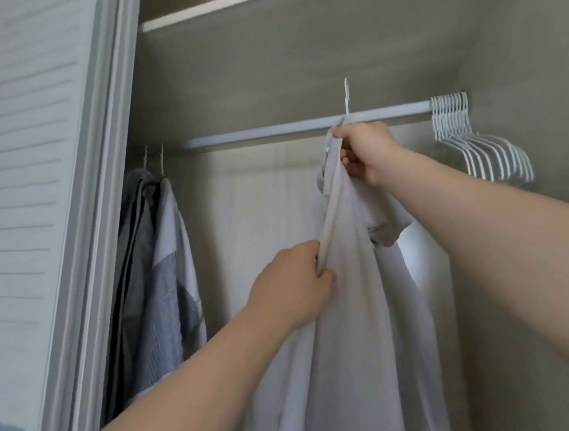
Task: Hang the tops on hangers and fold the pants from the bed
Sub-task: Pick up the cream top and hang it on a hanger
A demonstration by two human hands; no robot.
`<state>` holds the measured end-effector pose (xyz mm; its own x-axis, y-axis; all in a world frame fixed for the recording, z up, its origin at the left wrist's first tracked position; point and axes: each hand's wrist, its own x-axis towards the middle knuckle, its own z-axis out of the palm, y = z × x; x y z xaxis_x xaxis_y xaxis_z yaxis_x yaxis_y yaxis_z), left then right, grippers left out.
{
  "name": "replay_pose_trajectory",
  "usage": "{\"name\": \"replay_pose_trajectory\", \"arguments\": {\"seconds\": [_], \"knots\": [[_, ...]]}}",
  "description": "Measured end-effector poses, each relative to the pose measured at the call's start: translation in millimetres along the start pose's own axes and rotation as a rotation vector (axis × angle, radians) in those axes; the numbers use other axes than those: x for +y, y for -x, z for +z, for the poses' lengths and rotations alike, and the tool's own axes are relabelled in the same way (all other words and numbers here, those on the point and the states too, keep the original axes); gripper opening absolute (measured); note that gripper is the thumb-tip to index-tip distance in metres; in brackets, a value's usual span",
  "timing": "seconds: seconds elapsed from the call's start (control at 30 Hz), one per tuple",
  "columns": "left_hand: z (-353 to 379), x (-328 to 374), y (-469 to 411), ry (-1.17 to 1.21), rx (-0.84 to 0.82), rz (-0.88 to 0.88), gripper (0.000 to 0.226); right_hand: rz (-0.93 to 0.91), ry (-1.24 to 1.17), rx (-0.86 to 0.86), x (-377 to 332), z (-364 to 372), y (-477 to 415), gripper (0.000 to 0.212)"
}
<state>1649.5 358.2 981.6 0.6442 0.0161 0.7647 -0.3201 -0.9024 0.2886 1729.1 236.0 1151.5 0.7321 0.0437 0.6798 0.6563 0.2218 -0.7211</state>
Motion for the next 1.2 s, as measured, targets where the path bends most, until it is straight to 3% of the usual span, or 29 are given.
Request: {"name": "replay_pose_trajectory", "arguments": {"seconds": [0.13, 0.3, 0.53, 0.6, 0.7, 0.87, 0.97, 1.2], "knots": [[6.5, -17.6, -26.9, -0.053, 0.025, -0.004, 0.028, -0.005, 0.023, 0.038, -0.1, 1.7, -45.2, 0.013], [13.2, -45.2, -39.9, -0.045, -0.011, -0.032, 0.014, 0.032, 0.058, 0.041, 21.2, 0.1, -78.6, 0.018], [19.6, -76.4, -38.9, -0.06, -0.062, -0.041, 0.012, 0.05, 0.165, -0.019, 63.2, 13.2, -82.0, 0.005], [19.0, -83.9, -37.4, -0.076, -0.072, -0.052, 0.014, 0.043, 0.208, -0.05, 70.9, 19.3, -76.2, 0.012], [16.3, -94.8, -33.6, -0.096, -0.071, -0.067, 0.015, -0.009, 0.295, -0.088, 74.4, 31.5, -64.6, 0.028], [4.2, -113.1, -25.2, -0.161, -0.051, -0.111, 0.018, -0.105, 0.548, -0.249, 83.1, 58.8, -34.8, 0.021], [-5.7, -122.7, -19.4, -0.189, -0.048, -0.142, 0.023, -0.256, 0.716, -0.201, 91.9, 72.9, -27.2, 0.026], [-23.0, -142.7, -8.3, -0.25, -0.034, -0.207, 0.017, -0.317, 0.629, -0.239, 113.8, 112.8, -33.3, 0.027]]}}
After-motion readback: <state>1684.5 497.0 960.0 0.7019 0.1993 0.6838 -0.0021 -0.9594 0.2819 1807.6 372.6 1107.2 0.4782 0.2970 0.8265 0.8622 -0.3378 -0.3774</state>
